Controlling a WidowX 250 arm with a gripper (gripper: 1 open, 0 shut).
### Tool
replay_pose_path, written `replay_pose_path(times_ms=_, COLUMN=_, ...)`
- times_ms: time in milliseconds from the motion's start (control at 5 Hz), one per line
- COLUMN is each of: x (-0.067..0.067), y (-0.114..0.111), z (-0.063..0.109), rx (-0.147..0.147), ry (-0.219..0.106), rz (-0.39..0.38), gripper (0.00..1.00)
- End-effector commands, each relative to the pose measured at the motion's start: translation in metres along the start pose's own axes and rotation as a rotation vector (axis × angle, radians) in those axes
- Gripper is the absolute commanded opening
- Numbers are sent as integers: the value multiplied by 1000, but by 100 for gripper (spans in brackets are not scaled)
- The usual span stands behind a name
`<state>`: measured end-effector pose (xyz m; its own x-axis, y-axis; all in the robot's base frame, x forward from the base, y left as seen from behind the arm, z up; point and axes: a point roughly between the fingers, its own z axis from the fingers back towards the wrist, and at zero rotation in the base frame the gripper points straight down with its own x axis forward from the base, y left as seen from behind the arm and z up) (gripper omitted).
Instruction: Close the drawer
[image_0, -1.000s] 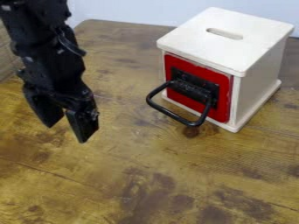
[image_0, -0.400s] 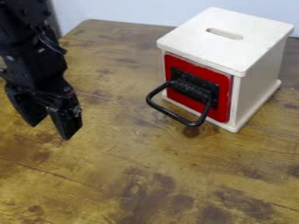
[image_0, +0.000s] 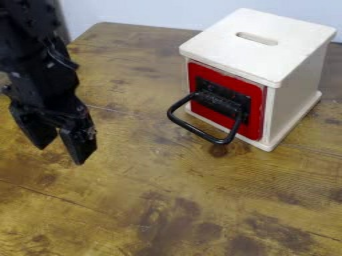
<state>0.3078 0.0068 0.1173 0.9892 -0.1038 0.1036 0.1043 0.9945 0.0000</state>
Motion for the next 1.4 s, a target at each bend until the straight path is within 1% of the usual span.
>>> replay_pose_path(times_ms=0, x=7, y=1, z=20, rx=12, ry=-40, rz=45, gripper=100)
replay_pose_path(times_ms=200, x=11, y=0, z=34, rx=23, ry=-66, rz=63, gripper=100)
replay_pose_path(times_ms=400, x=20, y=1, z=22, rx=26, ry=-83, rz=100, gripper=100)
replay_pose_path(times_ms=600, x=25, y=5, z=8, rx=28, ry=-64, rz=136, gripper=100)
replay_pose_path(times_ms=800, x=25, y=6, z=0, rx=21, ry=-72, rz=94, gripper=100)
replay_pose_path(times_ms=1000, x=19, y=6, z=-4, rx=13, ry=-43, rz=78, gripper=100)
replay_pose_path(times_ms=1200, x=12, y=5, z=-5, rx=9, ry=-34, rz=64, gripper=100)
